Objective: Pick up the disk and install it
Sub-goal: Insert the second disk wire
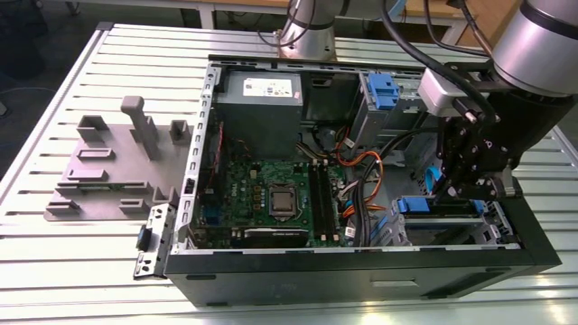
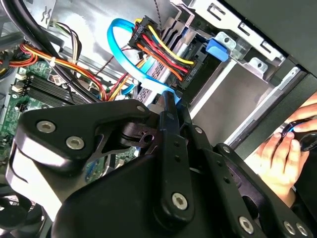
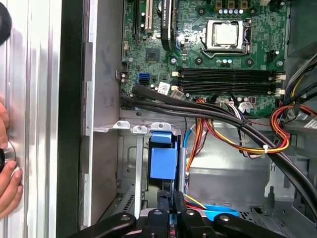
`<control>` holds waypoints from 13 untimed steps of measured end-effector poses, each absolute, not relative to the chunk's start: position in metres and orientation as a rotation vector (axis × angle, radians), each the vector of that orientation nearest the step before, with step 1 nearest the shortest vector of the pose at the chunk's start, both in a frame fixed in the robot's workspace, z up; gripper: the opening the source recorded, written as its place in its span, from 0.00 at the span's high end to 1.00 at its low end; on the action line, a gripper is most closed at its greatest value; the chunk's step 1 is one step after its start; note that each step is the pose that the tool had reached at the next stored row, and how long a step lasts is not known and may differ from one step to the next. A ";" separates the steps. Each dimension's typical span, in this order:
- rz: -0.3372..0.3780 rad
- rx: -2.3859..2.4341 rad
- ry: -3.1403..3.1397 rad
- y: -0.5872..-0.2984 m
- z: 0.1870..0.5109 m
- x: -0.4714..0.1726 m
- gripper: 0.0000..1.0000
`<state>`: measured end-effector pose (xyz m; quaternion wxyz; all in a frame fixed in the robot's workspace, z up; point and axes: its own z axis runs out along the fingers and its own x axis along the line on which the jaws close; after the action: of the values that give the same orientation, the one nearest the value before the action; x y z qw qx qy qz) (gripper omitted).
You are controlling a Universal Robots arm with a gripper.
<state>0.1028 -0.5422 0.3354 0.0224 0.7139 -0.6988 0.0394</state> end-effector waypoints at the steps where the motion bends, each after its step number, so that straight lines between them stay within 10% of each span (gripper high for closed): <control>1: 0.122 2.207 -2.169 -0.542 0.335 0.103 0.84; 13: 0.103 2.199 -2.194 -0.543 0.334 0.103 0.84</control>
<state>0.1030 -0.5426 0.3336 0.0168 0.7074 -0.7058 0.0333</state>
